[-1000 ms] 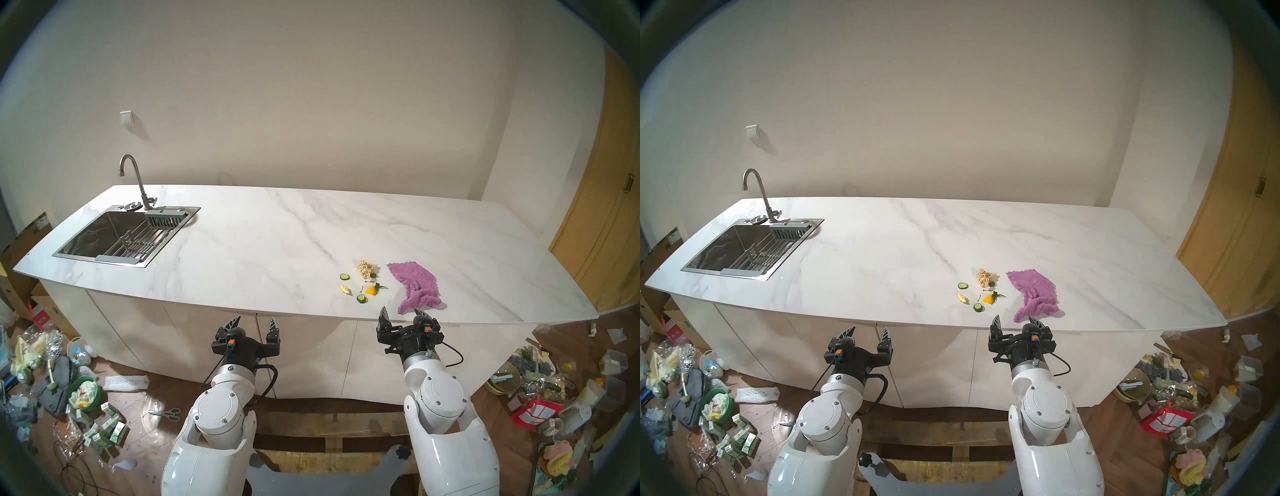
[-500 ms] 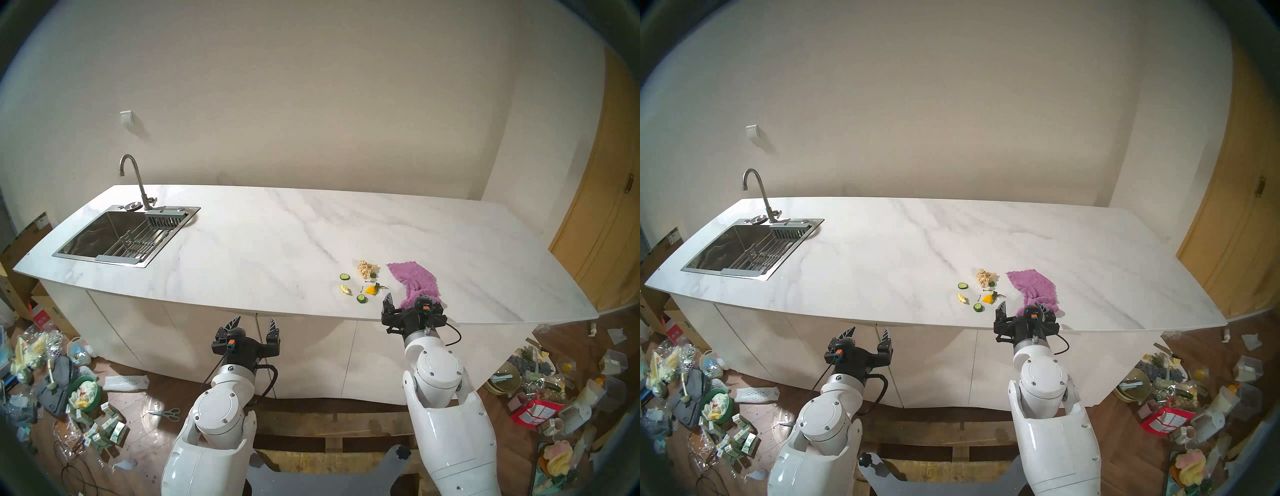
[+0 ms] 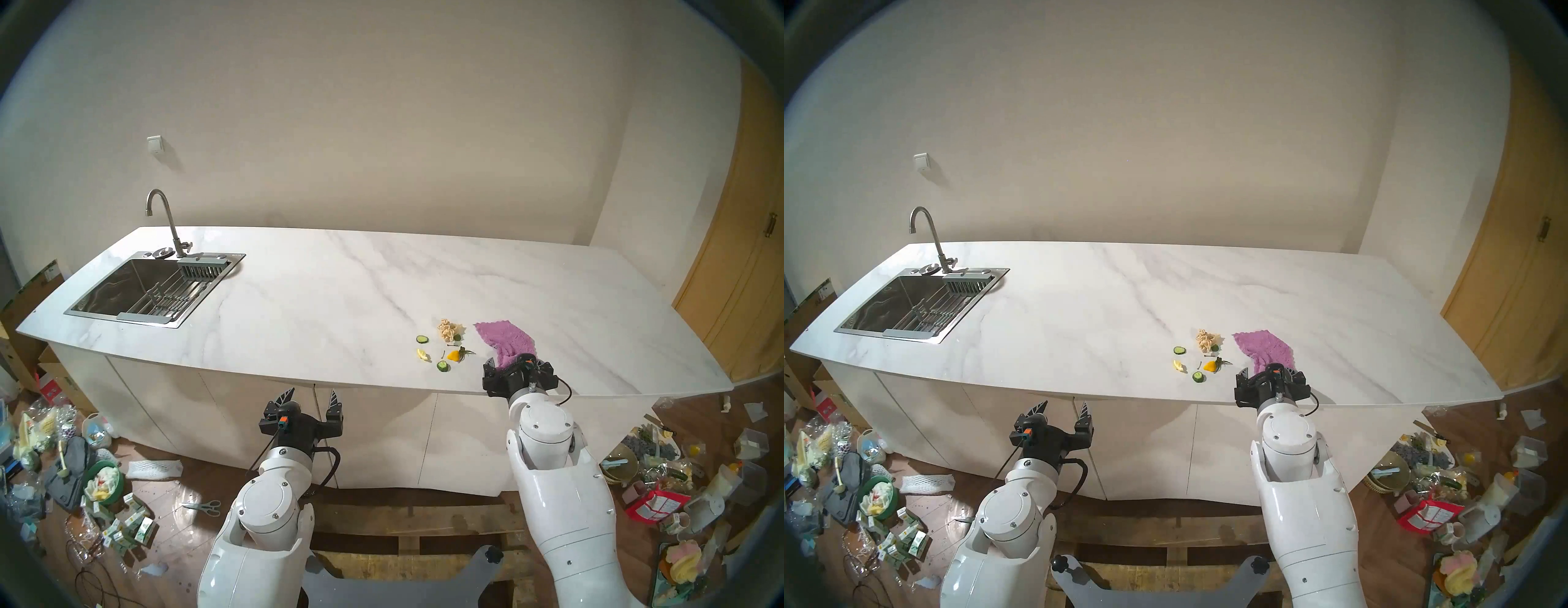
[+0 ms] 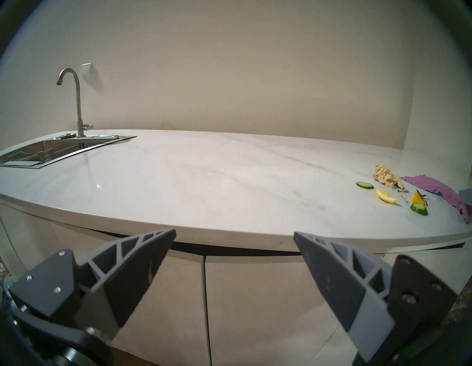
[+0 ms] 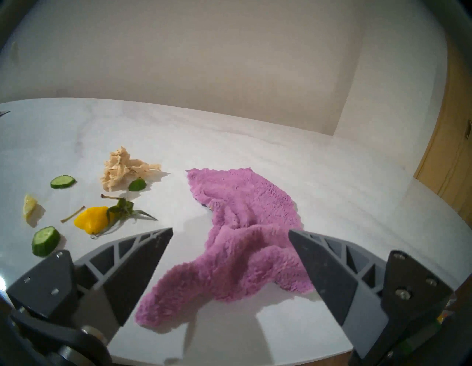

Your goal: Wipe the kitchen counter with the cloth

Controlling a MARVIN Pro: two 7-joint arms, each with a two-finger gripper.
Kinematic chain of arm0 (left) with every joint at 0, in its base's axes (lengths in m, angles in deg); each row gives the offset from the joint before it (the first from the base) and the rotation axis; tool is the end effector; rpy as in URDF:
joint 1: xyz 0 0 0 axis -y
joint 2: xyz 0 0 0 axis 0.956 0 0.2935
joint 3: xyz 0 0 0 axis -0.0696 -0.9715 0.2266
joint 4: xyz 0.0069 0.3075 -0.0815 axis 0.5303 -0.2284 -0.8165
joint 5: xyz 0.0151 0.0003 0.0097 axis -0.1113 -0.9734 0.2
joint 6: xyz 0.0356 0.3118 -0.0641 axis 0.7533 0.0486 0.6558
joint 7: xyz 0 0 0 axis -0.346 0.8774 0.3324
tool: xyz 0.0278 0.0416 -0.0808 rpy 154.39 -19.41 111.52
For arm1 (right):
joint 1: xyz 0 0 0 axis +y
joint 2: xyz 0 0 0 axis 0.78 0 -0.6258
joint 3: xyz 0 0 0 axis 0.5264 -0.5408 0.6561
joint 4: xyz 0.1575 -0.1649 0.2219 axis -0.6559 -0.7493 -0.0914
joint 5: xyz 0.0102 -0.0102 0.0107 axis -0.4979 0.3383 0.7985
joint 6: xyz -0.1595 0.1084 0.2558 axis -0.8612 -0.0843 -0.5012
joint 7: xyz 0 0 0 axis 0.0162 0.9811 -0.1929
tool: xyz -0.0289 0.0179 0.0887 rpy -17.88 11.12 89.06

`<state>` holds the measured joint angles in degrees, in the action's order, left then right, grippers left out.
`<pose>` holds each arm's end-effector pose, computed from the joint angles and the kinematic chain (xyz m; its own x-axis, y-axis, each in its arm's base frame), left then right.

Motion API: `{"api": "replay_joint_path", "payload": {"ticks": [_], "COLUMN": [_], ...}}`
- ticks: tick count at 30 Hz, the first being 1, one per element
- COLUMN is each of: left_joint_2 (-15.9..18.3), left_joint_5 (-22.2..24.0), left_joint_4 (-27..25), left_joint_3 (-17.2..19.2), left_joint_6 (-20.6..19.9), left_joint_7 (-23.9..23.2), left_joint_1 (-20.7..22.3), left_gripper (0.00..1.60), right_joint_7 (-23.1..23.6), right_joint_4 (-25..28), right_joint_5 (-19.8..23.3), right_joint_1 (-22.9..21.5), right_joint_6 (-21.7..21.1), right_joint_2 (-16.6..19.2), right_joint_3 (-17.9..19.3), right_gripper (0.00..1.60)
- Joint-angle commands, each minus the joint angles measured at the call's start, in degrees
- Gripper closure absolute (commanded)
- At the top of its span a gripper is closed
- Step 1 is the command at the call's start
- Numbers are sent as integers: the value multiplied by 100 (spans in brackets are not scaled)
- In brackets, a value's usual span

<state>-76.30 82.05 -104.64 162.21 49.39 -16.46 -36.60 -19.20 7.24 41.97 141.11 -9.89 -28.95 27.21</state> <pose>0.3199 -0.0138 -0.3775 0.1198 0.0179 0.9926 -0.0019 -0.9998 0.0182 0.4299 -0.0379 -0.3439 0.2896 0.1546 0.9446 -0.1144 -0.9742 0.1945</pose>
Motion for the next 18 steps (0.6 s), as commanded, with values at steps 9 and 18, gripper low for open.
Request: {"api": "replay_joint_path", "payload": {"ticks": [9, 18], "left_joint_2": [7, 9], "left_joint_5": [8, 11], "left_joint_4": [-145, -149], "left_joint_3": [-8, -9], "left_joint_6": [28, 26], "left_joint_7": [-20, -21], "left_joint_1": [29, 27], "left_gripper": [0, 0], "right_joint_7": [1089, 1161], "right_joint_4": [-765, -1356], "right_joint_5": [179, 18], "right_joint_1": [-962, -1442], "right_joint_6": [-1458, -1619], "right_joint_2": [477, 647], "right_joint_3": [-2, -121], "right_gripper": [0, 0]}}
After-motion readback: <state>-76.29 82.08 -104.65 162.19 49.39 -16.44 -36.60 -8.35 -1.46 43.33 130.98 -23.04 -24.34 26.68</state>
